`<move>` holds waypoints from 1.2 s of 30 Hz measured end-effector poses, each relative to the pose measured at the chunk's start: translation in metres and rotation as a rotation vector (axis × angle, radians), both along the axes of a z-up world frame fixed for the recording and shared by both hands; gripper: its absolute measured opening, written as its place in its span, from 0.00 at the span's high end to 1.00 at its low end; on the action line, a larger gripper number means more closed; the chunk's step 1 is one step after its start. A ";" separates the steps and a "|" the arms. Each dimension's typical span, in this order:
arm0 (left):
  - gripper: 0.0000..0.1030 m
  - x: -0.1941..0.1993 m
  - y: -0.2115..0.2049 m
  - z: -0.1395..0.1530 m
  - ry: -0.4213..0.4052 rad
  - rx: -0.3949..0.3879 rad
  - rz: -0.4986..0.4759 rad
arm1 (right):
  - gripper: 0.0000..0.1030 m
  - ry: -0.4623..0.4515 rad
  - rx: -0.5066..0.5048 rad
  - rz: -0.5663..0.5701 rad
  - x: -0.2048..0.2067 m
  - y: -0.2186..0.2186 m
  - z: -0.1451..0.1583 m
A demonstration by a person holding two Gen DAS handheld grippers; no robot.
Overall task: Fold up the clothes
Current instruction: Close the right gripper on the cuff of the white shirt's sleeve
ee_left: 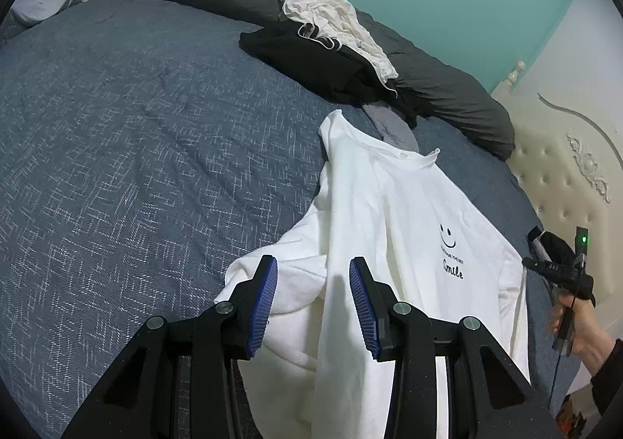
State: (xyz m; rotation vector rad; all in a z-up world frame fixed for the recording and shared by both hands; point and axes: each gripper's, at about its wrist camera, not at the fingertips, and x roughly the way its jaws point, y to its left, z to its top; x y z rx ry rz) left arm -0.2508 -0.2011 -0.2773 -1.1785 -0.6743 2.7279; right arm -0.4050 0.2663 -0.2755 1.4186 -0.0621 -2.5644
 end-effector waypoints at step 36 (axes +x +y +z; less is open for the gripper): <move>0.59 0.069 0.000 0.083 0.129 -0.037 -0.034 | 0.58 -0.374 0.016 0.274 0.250 -0.058 -0.035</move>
